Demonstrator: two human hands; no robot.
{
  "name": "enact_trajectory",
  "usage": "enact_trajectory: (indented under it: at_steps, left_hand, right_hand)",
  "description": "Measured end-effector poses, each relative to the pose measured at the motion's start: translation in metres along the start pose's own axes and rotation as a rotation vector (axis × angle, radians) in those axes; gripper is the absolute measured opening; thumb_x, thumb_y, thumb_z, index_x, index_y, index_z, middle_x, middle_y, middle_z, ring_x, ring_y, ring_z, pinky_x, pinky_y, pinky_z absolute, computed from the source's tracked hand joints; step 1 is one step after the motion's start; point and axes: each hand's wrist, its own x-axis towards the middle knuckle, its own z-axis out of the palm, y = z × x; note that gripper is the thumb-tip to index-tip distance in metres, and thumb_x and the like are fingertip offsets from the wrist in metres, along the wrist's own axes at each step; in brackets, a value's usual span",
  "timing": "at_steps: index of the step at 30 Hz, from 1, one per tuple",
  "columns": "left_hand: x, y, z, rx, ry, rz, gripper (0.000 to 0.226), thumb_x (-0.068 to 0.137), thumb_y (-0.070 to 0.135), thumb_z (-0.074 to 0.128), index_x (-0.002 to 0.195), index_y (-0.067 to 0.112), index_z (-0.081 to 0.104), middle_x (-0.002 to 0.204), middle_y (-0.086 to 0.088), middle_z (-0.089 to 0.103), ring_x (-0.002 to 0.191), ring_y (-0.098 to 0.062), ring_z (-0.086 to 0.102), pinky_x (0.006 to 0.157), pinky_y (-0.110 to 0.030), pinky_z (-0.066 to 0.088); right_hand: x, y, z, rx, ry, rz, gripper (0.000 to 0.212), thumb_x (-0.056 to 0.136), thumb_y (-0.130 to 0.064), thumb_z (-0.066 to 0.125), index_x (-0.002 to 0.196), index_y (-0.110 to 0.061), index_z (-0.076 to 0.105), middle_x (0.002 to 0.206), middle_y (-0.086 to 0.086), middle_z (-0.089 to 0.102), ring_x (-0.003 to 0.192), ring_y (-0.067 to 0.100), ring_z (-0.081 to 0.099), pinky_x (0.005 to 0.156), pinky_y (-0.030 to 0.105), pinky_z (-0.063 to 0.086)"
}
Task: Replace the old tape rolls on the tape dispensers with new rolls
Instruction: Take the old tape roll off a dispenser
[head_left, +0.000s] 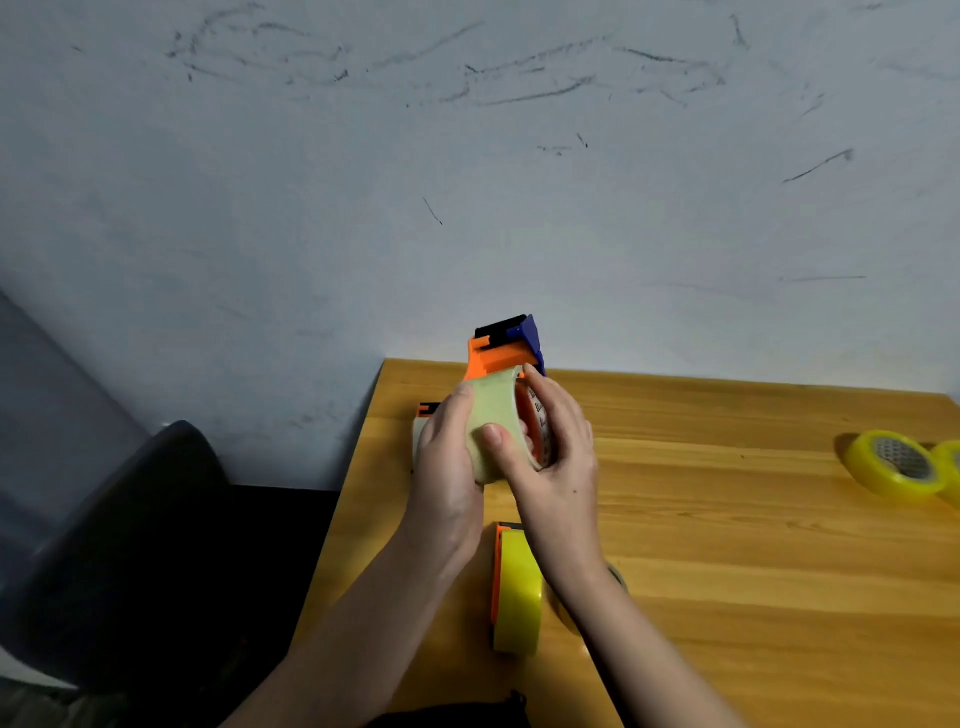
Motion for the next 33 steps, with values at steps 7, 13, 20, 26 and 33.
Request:
enact_trajectory:
  at_steps: [7, 13, 20, 26, 33]
  left_hand:
    - [0.006, 0.004, -0.008, 0.075, 0.051, 0.058, 0.030, 0.096, 0.026, 0.047, 0.111, 0.006, 0.064, 0.104, -0.015, 0.069, 0.089, -0.023, 0.067, 0.084, -0.038, 0.052]
    - [0.007, 0.009, -0.014, 0.125, -0.031, 0.075, 0.050, 0.079, 0.039, 0.053, 0.108, 0.000, 0.060, 0.093, -0.022, 0.064, 0.085, -0.029, 0.065, 0.082, -0.042, 0.052]
    - [0.009, 0.011, -0.018, 0.121, -0.120, 0.057, 0.074, 0.069, 0.048, 0.059, 0.120, -0.005, 0.055, 0.079, -0.014, 0.060, 0.073, -0.024, 0.060, 0.076, -0.041, 0.049]
    - [0.011, 0.012, -0.023, 0.106, -0.258, 0.039, 0.057, 0.083, 0.040, 0.046, 0.118, -0.005, 0.055, 0.066, 0.000, 0.058, 0.061, -0.013, 0.056, 0.072, -0.032, 0.042]
    - [0.007, 0.017, -0.023, 0.109, -0.319, -0.030, 0.042, 0.095, 0.032, 0.044, 0.119, 0.001, 0.058, 0.080, -0.005, 0.067, 0.073, -0.015, 0.064, 0.075, -0.033, 0.049]
  right_hand:
    - [0.029, -0.027, -0.019, 0.308, -0.153, 0.428, 0.022, 0.095, -0.043, 0.051, 0.102, -0.025, 0.062, 0.097, -0.002, 0.066, 0.078, 0.001, 0.061, 0.064, 0.019, 0.047]
    - [0.027, -0.032, -0.017, 0.565, -0.376, 0.797, 0.043, 0.091, -0.055, 0.050, 0.109, -0.020, 0.067, 0.102, 0.010, 0.069, 0.096, 0.025, 0.063, 0.089, 0.034, 0.049]
    - [0.032, -0.022, -0.010, 0.824, -0.330, 0.787, 0.073, 0.077, -0.051, 0.070, 0.128, -0.001, 0.054, 0.115, 0.025, 0.050, 0.100, 0.034, 0.045, 0.083, 0.039, 0.043]
    - [0.034, -0.017, -0.008, 0.848, -0.318, 0.738, 0.084, 0.066, -0.050, 0.082, 0.127, 0.001, 0.054, 0.109, 0.028, 0.051, 0.089, 0.033, 0.048, 0.086, 0.044, 0.039]
    - [0.036, -0.013, -0.019, 0.780, -0.373, 0.772, 0.054, 0.082, -0.047, 0.058, 0.122, -0.011, 0.064, 0.121, 0.013, 0.065, 0.111, 0.030, 0.056, 0.102, 0.046, 0.041]
